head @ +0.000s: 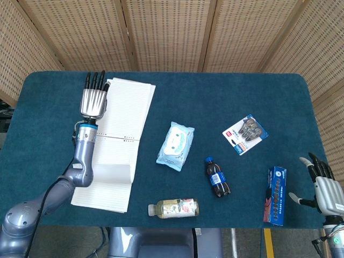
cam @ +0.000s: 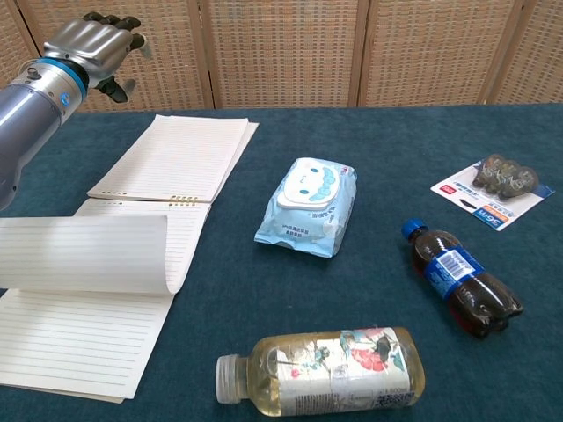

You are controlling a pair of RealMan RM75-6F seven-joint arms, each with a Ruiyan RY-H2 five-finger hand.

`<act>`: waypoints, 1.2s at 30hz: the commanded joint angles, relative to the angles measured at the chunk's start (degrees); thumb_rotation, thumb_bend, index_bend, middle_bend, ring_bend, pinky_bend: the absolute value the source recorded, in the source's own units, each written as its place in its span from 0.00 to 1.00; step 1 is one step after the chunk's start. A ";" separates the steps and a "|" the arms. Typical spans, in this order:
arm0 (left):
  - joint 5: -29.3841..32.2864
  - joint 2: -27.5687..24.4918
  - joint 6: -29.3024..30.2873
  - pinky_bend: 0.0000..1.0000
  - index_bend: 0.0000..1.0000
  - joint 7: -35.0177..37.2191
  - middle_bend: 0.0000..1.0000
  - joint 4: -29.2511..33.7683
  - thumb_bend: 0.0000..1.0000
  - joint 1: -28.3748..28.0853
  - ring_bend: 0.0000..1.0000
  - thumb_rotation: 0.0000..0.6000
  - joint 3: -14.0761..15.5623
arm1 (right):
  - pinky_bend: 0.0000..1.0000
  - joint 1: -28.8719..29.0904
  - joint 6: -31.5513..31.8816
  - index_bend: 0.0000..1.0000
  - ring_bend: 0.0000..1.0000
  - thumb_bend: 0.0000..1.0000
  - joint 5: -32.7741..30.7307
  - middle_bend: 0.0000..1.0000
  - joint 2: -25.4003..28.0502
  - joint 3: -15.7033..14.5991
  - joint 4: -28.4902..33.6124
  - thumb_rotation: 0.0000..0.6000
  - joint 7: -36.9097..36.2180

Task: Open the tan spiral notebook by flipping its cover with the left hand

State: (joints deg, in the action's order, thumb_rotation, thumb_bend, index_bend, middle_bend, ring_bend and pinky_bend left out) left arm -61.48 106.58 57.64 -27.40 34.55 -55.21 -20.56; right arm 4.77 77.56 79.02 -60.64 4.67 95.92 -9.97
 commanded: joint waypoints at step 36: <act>-6.64 -19.88 17.03 0.00 0.10 3.10 0.00 41.43 0.14 21.08 0.00 1.00 9.23 | 0.00 0.11 -0.47 0.11 0.00 0.16 -0.25 0.00 0.37 -0.22 1.03 1.00 0.61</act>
State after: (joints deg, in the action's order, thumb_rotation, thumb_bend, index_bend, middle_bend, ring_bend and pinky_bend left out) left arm -67.48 88.14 73.51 -25.07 73.95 -35.83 -12.52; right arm 4.88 77.10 78.77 -60.26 4.45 96.95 -9.36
